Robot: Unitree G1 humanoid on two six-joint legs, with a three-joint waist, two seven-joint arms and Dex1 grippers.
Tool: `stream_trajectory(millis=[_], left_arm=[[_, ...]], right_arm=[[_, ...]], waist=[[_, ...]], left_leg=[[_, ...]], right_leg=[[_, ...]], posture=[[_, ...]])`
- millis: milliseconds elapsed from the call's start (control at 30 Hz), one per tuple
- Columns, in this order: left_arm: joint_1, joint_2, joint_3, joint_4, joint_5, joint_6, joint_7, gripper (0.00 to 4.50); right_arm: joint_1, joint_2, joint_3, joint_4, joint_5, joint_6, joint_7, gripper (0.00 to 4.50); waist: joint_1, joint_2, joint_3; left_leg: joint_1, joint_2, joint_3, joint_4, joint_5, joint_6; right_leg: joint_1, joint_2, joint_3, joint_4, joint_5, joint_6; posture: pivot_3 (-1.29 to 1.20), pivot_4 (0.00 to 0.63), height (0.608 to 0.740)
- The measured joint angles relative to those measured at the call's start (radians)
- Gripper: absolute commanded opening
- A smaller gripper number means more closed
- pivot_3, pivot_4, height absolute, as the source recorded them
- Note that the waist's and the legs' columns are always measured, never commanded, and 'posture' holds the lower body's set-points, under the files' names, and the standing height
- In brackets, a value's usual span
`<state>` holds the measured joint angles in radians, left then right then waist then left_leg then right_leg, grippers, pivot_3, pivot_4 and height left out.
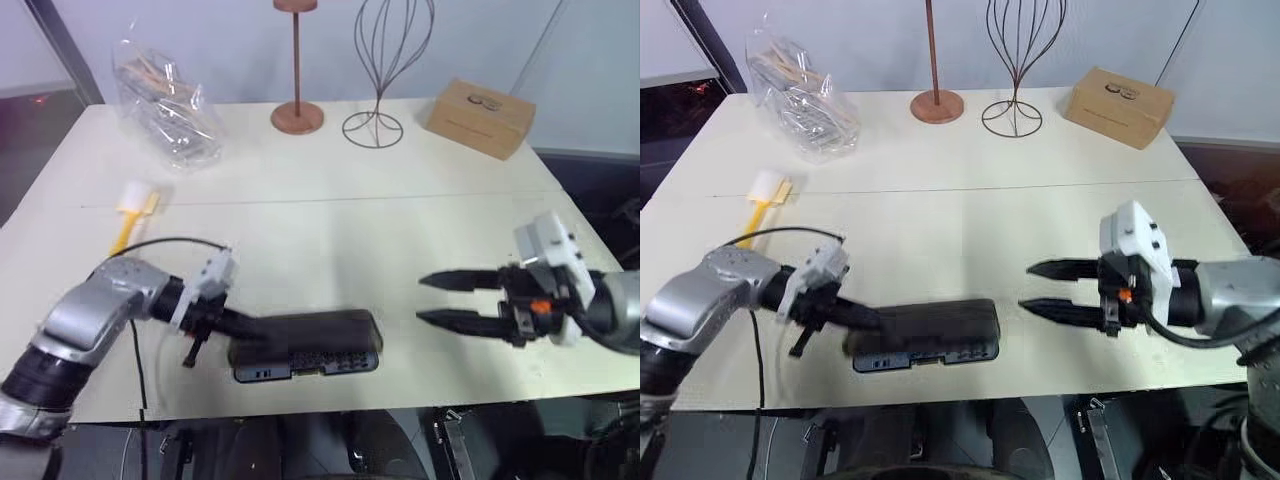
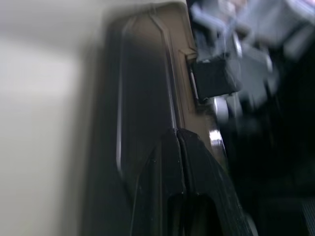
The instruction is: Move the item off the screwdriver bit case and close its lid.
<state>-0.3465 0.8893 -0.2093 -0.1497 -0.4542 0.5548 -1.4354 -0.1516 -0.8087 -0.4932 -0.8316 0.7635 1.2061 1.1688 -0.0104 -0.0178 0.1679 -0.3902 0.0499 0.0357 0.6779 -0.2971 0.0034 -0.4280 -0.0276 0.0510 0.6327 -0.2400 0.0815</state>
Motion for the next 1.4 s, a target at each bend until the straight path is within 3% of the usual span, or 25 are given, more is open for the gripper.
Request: stream_trajectory(millis=[67,133,200,300,400,567,733,1033,1167,1200,1300,1400], left_arm=[[-0.036,-0.051,0.001,0.075,0.028,-0.023,0.050,0.00],[-0.122,-0.118,0.025,0.160,0.031,-0.020,0.114,0.00],[-0.209,-0.146,0.039,0.232,0.032,-0.014,0.140,0.00],[-0.287,-0.152,0.030,0.289,0.056,-0.032,0.116,0.00],[-0.287,-0.165,-0.064,0.333,0.113,-0.096,0.023,0.00],[-0.293,-0.213,-0.182,0.428,0.210,-0.202,-0.076,0.00],[-0.335,-0.305,-0.241,0.500,0.279,-0.276,-0.105,0.00],[-0.346,-0.313,-0.240,0.502,0.337,-0.328,-0.114,0.00],[-0.334,-0.322,-0.224,0.497,0.351,-0.338,-0.106,0.00],[-0.330,-0.324,-0.219,0.496,0.355,-0.346,-0.105,0.00],[-0.323,-0.325,-0.204,0.505,0.357,-0.377,-0.099,0.77],[-0.322,-0.281,-0.179,0.517,0.345,-0.389,-0.103,2.18]], right_arm=[[0.056,-0.003,0.048,-0.027,0.001,-0.044,-0.026,1.67],[0.126,-0.004,0.137,-0.061,-0.021,-0.110,-0.049,0.58],[0.169,-0.003,0.268,-0.081,-0.079,-0.186,-0.084,0.08],[0.196,0.008,0.527,-0.075,-0.213,-0.310,-0.155,0.08],[0.180,0.050,0.731,-0.031,-0.338,-0.411,-0.223,0.08],[0.122,0.109,0.938,0.068,-0.502,-0.531,-0.304,0.08],[0.081,0.143,1.029,0.136,-0.635,-0.580,-0.384,0.08],[0.056,0.162,1.151,0.198,-0.843,-0.693,-0.462,0.08],[0.078,0.187,1.148,0.182,-0.860,-0.664,-0.475,0.08],[0.096,0.184,1.129,0.165,-0.845,-0.642,-0.473,0.31],[0.177,0.136,1.007,0.094,-0.746,-0.562,-0.427,1.26],[0.277,0.045,0.734,0.003,-0.576,-0.499,-0.337,2.77]], waist=[[0.005,0.000,0.000],[0.011,-0.003,0.001],[0.012,-0.005,0.001],[-0.003,-0.003,0.001],[-0.009,-0.003,0.001],[-0.001,-0.004,0.001],[0.005,-0.005,0.001],[-0.003,-0.005,0.001],[-0.002,-0.004,0.000],[0.000,-0.004,0.000],[0.006,-0.004,0.000],[0.000,-0.005,0.000]], left_leg=[[-0.001,-0.001,-0.001,0.002,0.000,0.000],[-0.002,-0.001,-0.002,0.004,0.000,0.000],[-0.002,-0.001,-0.002,0.004,0.000,0.000],[-0.002,-0.001,0.000,0.004,0.000,0.000],[-0.002,-0.001,-0.001,0.003,0.000,0.000],[-0.003,-0.001,-0.001,0.004,0.000,0.000],[-0.004,-0.001,-0.001,0.005,0.000,0.000],[-0.002,-0.001,-0.002,0.005,0.000,0.000],[-0.001,-0.001,-0.002,0.005,0.000,0.000],[-0.002,-0.001,-0.002,0.005,0.000,0.000],[-0.002,-0.001,-0.002,0.005,0.000,0.000],[-0.001,-0.001,-0.002,0.005,0.000,0.000]], right_leg=[[0.001,0.000,0.000,0.000,0.000,0.000],[0.001,0.000,0.000,0.000,0.000,0.000],[0.001,0.000,0.000,0.000,0.000,0.001],[0.000,0.001,0.001,0.000,-0.001,0.002],[-0.001,0.002,0.001,0.000,-0.001,0.002],[-0.001,0.002,0.001,0.001,-0.001,0.001],[-0.001,0.001,0.001,0.000,-0.001,0.001],[0.000,0.003,0.001,0.002,-0.001,0.001],[0.000,0.003,0.001,0.003,-0.001,0.001],[0.000,0.002,0.001,0.003,-0.001,0.001],[0.001,0.001,0.001,0.002,-0.001,0.001],[0.002,0.001,0.001,0.002,0.000,0.001]], posture=[[0.00,0.150,0.737],[0.00,0.150,0.737],[0.00,0.150,0.737],[0.00,0.150,0.737],[0.00,0.150,0.737],[0.00,0.150,0.737],[0.00,0.150,0.737],[0.00,0.150,0.737],[0.00,0.150,0.737],[0.00,0.150,0.737],[0.00,0.150,0.737],[0.00,0.150,0.737]])
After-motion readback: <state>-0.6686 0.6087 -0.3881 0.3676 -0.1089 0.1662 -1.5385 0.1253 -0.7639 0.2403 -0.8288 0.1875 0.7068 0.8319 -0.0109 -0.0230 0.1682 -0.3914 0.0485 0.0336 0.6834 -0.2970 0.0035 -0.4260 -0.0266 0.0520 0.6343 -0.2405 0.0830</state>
